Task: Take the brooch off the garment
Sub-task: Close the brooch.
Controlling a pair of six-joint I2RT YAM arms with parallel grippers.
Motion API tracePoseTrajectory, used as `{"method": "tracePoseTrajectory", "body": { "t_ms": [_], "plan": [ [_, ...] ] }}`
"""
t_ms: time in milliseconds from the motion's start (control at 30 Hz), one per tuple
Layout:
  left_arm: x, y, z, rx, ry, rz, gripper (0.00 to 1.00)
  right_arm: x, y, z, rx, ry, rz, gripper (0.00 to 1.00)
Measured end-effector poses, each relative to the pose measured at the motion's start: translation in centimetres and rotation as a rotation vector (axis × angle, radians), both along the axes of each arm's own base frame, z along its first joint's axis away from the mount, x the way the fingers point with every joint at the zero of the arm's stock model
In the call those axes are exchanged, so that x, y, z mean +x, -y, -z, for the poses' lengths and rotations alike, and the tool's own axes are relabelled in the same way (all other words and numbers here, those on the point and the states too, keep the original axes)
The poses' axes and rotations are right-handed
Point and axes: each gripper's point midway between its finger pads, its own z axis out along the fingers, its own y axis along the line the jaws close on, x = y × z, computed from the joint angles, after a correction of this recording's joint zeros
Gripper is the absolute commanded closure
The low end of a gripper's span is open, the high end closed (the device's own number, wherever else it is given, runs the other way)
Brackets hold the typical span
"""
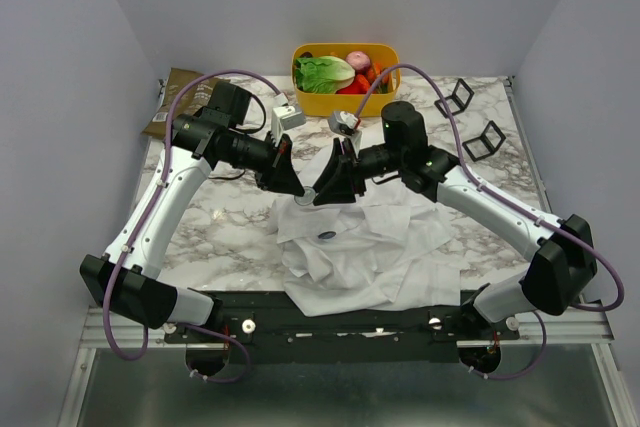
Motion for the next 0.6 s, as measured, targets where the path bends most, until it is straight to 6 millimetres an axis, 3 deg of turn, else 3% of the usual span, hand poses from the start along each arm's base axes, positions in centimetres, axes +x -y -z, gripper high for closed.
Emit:
{"method": "tracePoseTrajectory", "body": {
  "t_ms": [600],
  "plan": [
    [-0.2,0.1,0.1,-0.006,-0.025,0.008,1.0,0.1,-1.5,0.8,-0.015,0.037,0.031,0.6]
  ]
}}
